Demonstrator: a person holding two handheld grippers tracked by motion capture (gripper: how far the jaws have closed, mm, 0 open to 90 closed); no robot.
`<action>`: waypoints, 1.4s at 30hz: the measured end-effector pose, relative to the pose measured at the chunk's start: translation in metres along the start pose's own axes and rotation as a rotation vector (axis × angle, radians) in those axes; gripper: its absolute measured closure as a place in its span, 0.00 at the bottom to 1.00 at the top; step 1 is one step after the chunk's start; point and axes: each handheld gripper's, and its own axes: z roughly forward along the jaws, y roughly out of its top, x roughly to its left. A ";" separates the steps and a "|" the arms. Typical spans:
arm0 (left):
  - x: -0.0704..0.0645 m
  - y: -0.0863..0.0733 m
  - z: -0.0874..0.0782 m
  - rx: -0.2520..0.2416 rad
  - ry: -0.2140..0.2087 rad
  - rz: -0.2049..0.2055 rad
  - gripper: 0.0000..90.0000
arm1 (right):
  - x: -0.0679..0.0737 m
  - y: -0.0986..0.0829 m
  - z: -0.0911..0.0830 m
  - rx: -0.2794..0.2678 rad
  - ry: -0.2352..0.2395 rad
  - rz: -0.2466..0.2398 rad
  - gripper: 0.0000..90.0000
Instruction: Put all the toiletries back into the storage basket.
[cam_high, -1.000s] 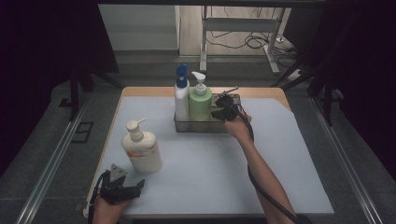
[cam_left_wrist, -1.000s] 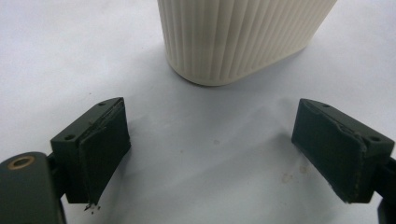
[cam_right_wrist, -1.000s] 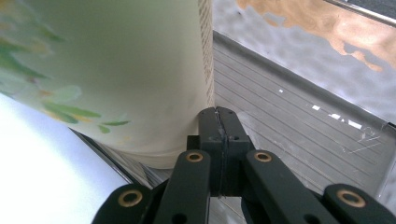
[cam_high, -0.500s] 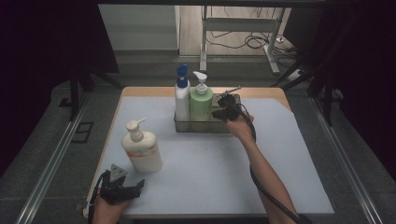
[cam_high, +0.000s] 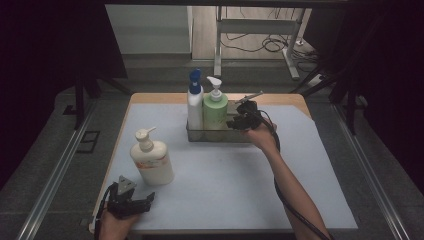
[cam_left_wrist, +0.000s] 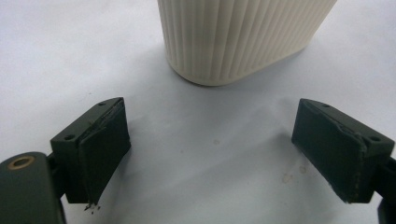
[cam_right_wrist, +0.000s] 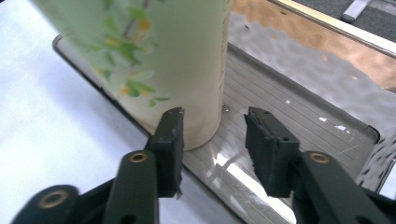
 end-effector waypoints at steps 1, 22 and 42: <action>0.000 0.000 0.000 0.000 0.000 0.000 0.12 | 0.000 -0.001 -0.001 -0.002 0.004 -0.006 0.60; 0.000 0.000 0.000 -0.001 0.000 0.000 0.12 | 0.015 -0.014 -0.028 -0.003 0.072 -0.083 0.31; 0.000 0.000 0.000 0.001 -0.001 0.001 0.12 | 0.028 -0.040 -0.056 -0.024 0.095 -0.169 0.05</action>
